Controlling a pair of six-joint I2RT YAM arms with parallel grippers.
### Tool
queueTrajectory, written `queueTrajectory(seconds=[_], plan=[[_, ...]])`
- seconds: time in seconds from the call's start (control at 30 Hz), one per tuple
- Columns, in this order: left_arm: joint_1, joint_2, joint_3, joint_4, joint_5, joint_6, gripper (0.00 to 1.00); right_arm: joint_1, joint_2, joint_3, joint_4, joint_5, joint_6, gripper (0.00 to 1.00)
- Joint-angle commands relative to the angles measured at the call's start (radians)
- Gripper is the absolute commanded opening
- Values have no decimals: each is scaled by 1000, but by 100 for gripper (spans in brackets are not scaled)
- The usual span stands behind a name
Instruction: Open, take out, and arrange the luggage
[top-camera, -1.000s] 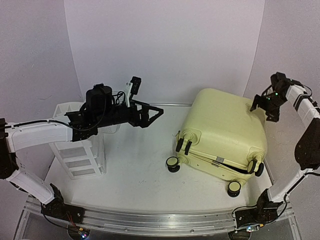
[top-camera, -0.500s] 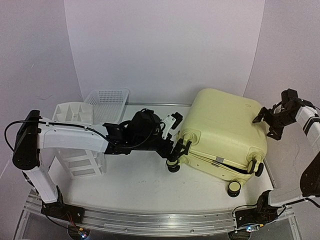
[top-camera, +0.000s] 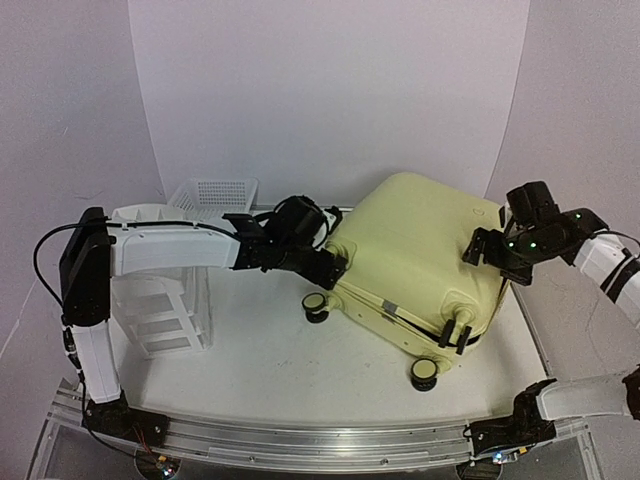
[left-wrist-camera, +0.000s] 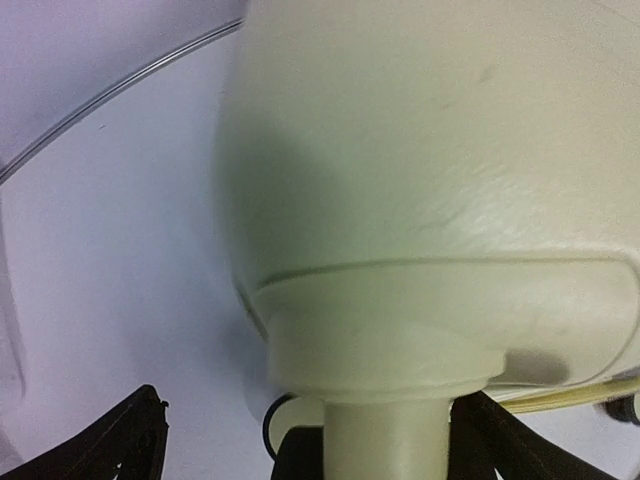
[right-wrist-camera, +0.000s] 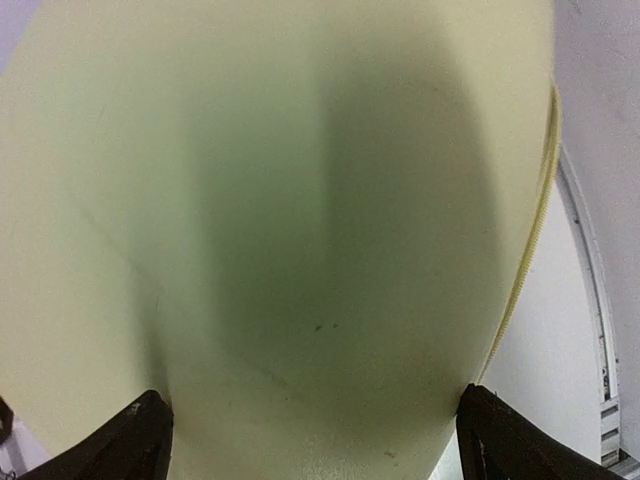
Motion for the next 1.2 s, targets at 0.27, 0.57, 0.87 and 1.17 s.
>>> queueTrajectory(seconds=[0.27, 0.57, 0.87, 1.17], plan=[[200, -244, 8, -120, 53, 151, 99, 424, 293, 306, -104, -75, -132, 98], [198, -498, -205, -105, 504, -74, 97, -22, 418, 627, -144, -175, -259, 98], [201, -367, -192, 28, 560, -340, 98, -379, 865, 990, -94, -687, -84, 98], [258, -81, 21, 15, 510, -387, 99, -380, 783, 695, -62, -882, -204, 98]])
